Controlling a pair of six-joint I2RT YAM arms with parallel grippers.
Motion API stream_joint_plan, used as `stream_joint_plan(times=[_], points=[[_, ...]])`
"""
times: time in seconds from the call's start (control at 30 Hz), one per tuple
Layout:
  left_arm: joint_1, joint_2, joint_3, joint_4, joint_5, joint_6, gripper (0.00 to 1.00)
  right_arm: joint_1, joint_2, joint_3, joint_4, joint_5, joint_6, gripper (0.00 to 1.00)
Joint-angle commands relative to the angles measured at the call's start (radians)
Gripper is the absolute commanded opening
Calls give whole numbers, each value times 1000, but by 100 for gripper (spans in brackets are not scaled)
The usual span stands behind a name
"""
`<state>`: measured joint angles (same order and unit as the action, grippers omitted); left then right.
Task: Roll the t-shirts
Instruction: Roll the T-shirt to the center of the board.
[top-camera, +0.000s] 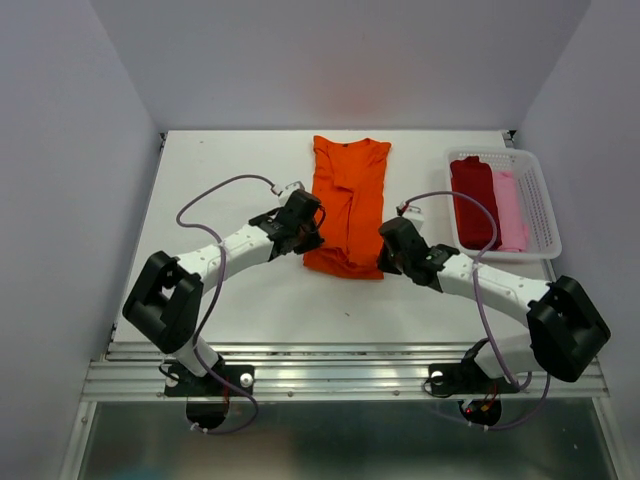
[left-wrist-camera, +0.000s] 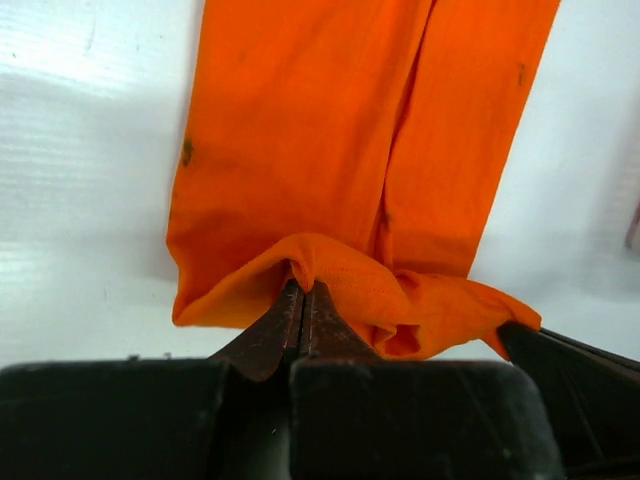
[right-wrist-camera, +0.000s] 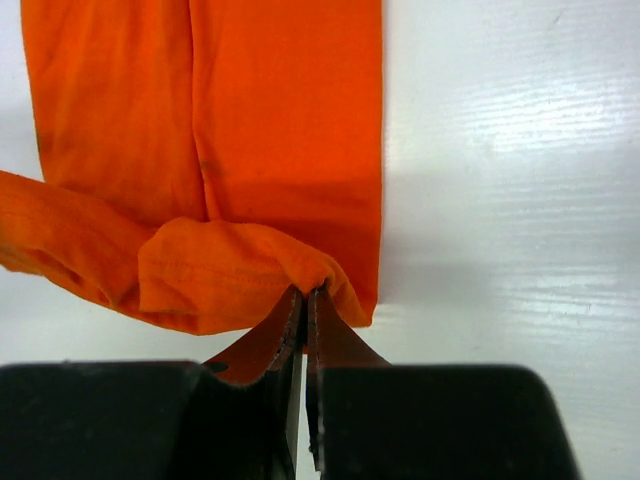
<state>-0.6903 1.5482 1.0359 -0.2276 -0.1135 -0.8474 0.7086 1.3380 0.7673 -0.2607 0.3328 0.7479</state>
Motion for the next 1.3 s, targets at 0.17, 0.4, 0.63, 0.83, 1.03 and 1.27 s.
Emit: stream_joint_plan(times=[0.17, 0.4, 0.63, 0.83, 1.03, 1.27], points=[[23, -52, -29, 11, 53, 59, 0, -17, -48, -18, 54, -53, -33, 1], [-5, -207, -209, 16, 150, 10, 0, 5, -134, -132, 37, -212, 28, 1], [-61, -249, -303, 14, 190, -51, 0, 64, -172, -195, 15, -248, 59, 1], [-84, -254, -358, 20, 164, -104, 0, 86, -186, -227, 5, -236, 85, 1], [-84, -241, -335, -12, 124, -113, 0, 86, -218, -221, -28, -178, 85, 1], [-84, -227, -274, -50, 90, -101, 0, 86, -224, -166, -78, -87, 62, 1]])
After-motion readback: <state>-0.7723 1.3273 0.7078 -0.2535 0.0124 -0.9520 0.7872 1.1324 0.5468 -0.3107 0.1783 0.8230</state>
